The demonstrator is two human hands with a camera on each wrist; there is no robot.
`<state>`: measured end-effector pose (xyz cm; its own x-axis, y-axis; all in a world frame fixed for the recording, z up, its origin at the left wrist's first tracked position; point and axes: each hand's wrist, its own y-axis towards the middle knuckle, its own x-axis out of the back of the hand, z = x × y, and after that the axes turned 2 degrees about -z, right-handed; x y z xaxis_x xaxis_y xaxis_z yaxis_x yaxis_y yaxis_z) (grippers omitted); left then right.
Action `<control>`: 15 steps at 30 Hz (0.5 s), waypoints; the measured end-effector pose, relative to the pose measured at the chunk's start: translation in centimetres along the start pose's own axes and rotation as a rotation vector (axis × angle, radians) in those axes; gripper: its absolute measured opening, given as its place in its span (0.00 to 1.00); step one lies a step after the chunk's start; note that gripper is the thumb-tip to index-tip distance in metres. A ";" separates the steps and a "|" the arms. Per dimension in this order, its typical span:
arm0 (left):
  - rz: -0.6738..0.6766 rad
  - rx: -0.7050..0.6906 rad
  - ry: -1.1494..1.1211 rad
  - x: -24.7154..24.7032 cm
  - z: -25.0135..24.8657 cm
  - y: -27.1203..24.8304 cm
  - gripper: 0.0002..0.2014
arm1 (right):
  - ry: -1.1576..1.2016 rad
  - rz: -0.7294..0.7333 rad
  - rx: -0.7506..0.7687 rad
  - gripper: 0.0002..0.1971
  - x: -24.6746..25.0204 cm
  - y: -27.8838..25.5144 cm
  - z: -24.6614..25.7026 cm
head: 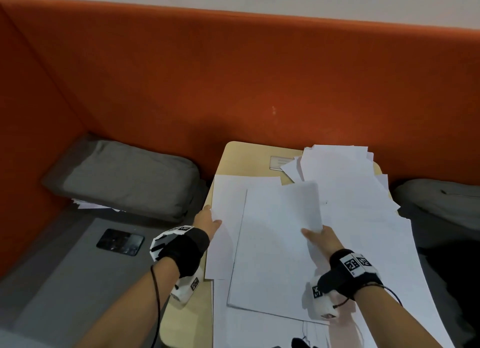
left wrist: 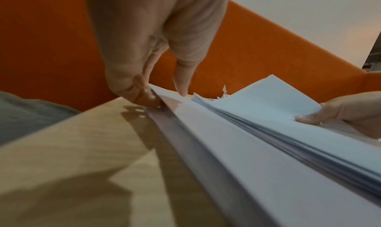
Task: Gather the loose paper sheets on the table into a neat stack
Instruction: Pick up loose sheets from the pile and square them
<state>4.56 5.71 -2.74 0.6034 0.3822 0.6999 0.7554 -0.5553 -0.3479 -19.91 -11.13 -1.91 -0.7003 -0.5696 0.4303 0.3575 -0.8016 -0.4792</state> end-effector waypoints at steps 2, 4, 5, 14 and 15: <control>-0.027 0.008 0.006 -0.2 -0.3 0.4 0.18 | -0.011 -0.005 -0.001 0.21 0.0 0.2 0.1; -0.069 0.022 -0.019 -0.3 -0.5 1.0 0.17 | -0.013 -0.005 -0.002 0.20 0.0 0.3 0.1; -0.073 0.023 -0.057 -0.2 -0.7 1.1 0.16 | -0.016 -0.006 -0.003 0.20 0.0 0.3 0.0; -0.096 -0.255 -0.233 0.3 -2.8 -0.3 0.17 | 0.042 -0.014 -0.006 0.19 -0.1 -0.1 0.1; -0.065 -0.226 -0.265 0.3 -2.8 -0.5 0.16 | 0.068 -0.026 -0.005 0.18 -0.1 -0.1 0.1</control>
<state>3.66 4.01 -0.63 0.6237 0.5840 0.5196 0.7366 -0.6615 -0.1407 -19.83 -11.01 -1.79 -0.7499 -0.5347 0.3897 0.3356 -0.8150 -0.4725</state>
